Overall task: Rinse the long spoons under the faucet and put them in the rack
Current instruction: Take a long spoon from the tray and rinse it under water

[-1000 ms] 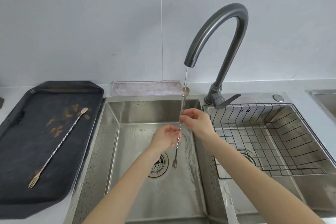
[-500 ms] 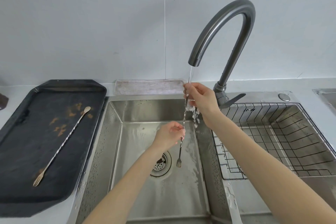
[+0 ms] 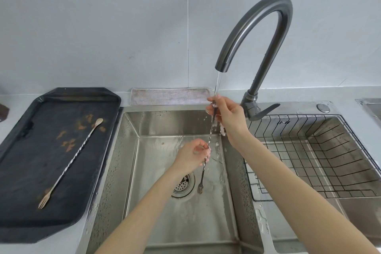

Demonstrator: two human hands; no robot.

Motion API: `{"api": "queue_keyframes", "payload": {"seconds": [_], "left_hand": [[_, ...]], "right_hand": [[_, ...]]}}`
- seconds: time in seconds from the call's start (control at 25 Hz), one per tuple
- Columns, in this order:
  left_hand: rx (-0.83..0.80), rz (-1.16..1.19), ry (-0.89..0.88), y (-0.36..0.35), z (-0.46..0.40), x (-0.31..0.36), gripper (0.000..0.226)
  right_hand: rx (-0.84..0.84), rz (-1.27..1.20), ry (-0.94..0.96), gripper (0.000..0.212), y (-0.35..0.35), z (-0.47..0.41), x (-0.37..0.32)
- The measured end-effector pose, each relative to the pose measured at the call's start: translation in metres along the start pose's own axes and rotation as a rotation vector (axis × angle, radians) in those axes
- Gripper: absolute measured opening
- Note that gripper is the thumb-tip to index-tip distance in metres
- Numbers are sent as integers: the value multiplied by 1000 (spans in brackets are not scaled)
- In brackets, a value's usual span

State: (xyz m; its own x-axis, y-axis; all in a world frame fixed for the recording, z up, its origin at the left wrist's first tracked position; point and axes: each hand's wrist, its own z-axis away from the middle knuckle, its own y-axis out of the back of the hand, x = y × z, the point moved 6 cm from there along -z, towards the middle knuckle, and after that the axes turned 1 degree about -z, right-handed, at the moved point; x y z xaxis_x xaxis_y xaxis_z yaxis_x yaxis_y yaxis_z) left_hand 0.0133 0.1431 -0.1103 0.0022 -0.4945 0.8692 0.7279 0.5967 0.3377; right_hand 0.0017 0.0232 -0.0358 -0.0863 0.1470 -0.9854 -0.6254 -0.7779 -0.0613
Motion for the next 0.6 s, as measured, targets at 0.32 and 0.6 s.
{"api": "queue_keyframes", "payload": {"seconds": [0.32,0.6], "left_hand": [[75,-146,-59,4,-8,7,12],[215,-107,-92,16,-24,21,21]], "right_hand": [[8,-36,0,22,3,-5,-9],[-164,-158,-29,21,-5,-2,-14]]}}
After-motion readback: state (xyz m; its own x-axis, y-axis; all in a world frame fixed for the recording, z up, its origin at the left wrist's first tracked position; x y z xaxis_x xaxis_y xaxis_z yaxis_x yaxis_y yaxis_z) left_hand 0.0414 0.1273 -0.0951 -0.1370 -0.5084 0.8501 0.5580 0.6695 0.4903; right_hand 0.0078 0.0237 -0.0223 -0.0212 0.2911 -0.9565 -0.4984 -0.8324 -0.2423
